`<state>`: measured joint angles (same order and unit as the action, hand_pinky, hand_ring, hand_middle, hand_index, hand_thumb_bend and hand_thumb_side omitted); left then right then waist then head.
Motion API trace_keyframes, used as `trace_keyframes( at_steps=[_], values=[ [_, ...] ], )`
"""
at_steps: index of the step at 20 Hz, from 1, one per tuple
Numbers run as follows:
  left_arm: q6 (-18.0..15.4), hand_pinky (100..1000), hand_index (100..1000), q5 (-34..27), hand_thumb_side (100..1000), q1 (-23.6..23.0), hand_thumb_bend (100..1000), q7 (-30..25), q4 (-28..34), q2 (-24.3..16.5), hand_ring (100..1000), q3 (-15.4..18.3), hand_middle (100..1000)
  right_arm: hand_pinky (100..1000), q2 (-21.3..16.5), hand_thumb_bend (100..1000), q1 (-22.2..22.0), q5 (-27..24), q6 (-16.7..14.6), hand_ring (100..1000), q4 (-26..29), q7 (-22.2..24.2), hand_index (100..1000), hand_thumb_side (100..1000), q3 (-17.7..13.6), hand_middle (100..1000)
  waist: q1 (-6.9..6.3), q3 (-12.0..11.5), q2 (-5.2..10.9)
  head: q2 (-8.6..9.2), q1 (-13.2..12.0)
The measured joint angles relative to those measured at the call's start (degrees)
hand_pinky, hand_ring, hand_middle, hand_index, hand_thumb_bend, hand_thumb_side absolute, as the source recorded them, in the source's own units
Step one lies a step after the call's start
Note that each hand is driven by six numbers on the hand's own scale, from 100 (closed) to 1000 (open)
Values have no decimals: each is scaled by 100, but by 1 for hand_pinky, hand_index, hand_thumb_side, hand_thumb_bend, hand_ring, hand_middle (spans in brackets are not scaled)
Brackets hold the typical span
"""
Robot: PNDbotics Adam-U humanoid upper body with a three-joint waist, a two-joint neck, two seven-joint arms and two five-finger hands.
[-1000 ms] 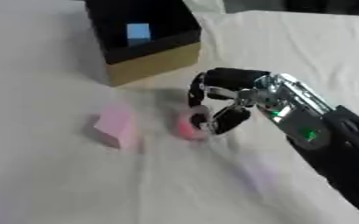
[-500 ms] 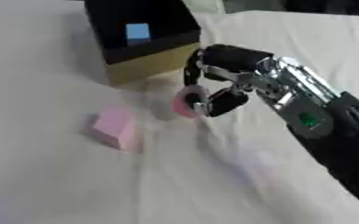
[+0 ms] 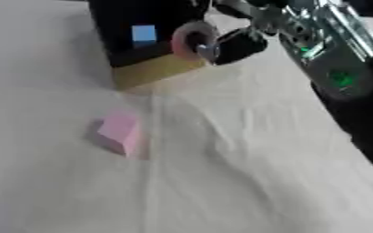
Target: Pick up objects on the table and place them in the box.
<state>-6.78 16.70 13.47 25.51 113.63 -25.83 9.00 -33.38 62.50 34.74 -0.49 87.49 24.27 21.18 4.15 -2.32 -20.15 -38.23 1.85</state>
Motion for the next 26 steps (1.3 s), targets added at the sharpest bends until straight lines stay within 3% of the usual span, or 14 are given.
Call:
trace_keyframes(
  at_steps=[7, 15, 26],
  values=[
    [6, 751, 863, 0, 947, -6, 102, -56, 0, 0, 640, -33, 725, 725, 658, 100, 760, 752, -136, 710, -1512, -498, 599, 205, -402, 560, 17, -68, 1, -3, 81],
    [3, 750, 864, -11, 947, 13, 101, -119, 0, 0, 640, -67, 726, 732, 1453, 100, 1137, 1840, -373, 720, -3045, -1177, 611, 185, -930, 571, 20, -193, 0, -2, 191],
    [-4, 750, 863, -55, 946, 86, 101, -196, 0, 3, 642, -102, 727, 734, 2107, 100, 1193, 2470, -758, 726, -4100, -1464, 616, 210, -1072, 576, 57, -296, -17, -2, 282]
  ],
)
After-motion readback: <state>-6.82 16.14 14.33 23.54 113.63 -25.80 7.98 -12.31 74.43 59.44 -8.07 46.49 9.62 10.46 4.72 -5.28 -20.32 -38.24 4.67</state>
